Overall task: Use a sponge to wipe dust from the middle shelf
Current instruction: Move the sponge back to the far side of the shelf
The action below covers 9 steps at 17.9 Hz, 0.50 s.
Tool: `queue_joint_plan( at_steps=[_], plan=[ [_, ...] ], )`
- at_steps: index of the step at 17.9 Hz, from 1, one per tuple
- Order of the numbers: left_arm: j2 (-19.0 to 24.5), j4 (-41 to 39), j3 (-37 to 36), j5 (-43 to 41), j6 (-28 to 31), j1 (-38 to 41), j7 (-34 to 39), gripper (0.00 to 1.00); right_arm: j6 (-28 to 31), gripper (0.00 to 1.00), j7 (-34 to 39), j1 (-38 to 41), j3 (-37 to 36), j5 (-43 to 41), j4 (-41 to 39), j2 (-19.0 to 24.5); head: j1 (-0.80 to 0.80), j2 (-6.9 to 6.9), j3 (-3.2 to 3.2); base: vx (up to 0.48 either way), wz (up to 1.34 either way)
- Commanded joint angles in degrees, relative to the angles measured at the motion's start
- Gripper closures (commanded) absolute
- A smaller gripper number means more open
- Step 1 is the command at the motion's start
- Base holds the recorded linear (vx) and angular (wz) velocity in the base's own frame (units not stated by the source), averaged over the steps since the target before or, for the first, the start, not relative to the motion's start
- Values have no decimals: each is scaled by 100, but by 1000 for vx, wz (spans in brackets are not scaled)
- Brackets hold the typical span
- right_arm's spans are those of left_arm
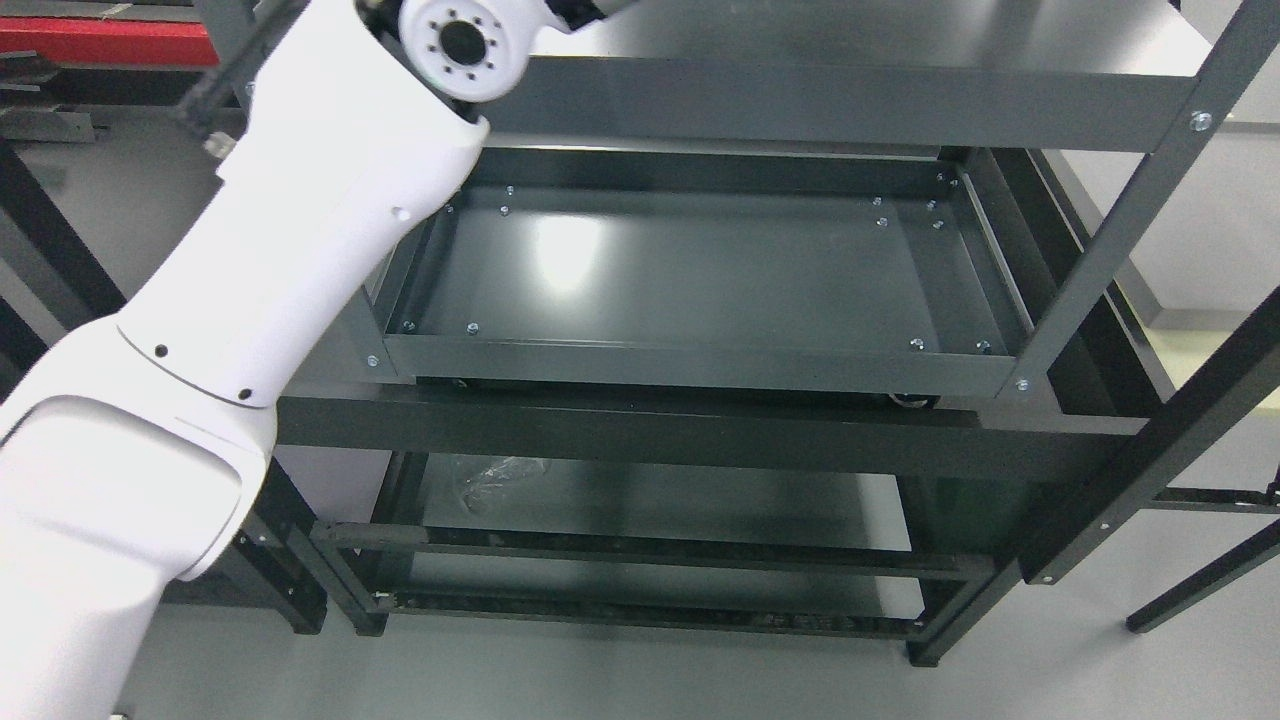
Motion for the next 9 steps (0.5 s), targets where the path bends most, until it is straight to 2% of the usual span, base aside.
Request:
queue_joint_plan(
  at_steps=[1,4,9],
  plan=[
    [-466,559,-2552,215,180,-9,1,95,418,0,6,0,0,0,-100,-100,0,0,0,0,0],
    [-466,832,-2229,154,216,184,9,95,418,0,6,0,0,0,-100,-100,0,0,0,0,0],
    [-466,1201,-796,-759,207,202,9,95,418,0,6,0,0,0,-100,-100,0,0,0,0,0]
  ],
)
